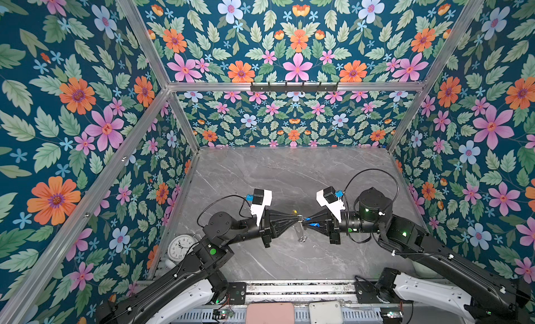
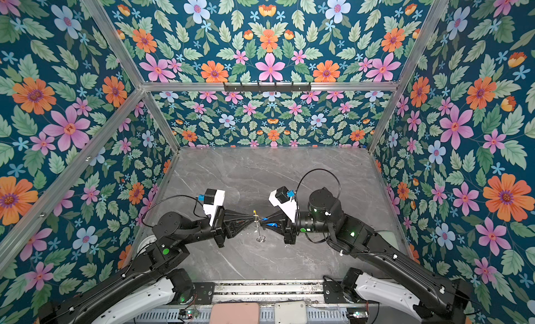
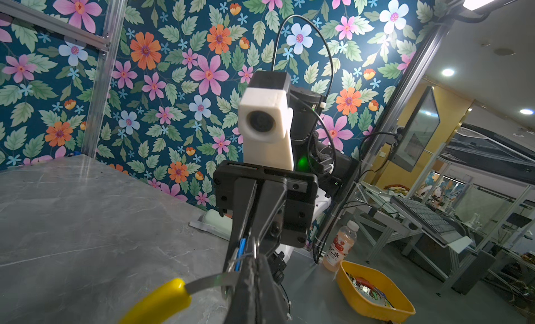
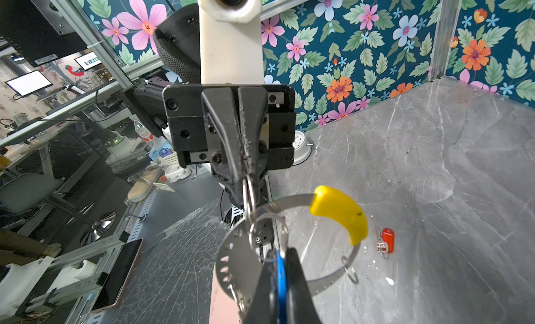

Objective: Remove the keys from the keyring

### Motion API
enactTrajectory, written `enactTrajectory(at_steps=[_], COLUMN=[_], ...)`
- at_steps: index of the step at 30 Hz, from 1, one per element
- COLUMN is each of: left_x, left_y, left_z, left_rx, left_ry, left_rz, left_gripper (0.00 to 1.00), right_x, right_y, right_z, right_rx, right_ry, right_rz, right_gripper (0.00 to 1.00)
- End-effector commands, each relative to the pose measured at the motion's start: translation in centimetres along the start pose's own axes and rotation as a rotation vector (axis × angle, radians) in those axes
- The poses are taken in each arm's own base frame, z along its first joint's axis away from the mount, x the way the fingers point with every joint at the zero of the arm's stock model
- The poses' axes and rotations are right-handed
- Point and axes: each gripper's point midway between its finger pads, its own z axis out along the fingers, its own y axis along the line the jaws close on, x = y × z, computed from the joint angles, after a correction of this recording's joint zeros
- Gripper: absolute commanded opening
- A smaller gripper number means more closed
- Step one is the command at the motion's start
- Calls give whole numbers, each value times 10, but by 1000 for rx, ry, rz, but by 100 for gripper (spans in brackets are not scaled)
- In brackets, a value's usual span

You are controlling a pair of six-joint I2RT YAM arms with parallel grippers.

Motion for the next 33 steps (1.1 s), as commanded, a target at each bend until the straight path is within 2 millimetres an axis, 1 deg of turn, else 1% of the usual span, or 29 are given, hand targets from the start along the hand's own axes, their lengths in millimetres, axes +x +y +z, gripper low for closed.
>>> enactTrajectory(at_steps=[1,6,15,28,33], left_x=[-19,-24,-26,-20,-17], left_y=[-7,-6,-6,-7,-5], left_z=[-2,-3,-3,-1,0], left_rx=[23,22,40,74,73], left_ry=[-94,-135,-164,-160,-148], left_rz=[28,21,-2,-13,-14], left_gripper=[0,0,0,0,0], right_x=[-3,1,11,20,19], right_y=[4,6,8,5,3], right_z=[2,6,13,23,22], right_rx=[-25,-43,-57,-62,-47], right_ry=[-9,14,52,86,80], right_rz=[-5,-2,-4,14,12], right_gripper=[0,0,0,0,0])
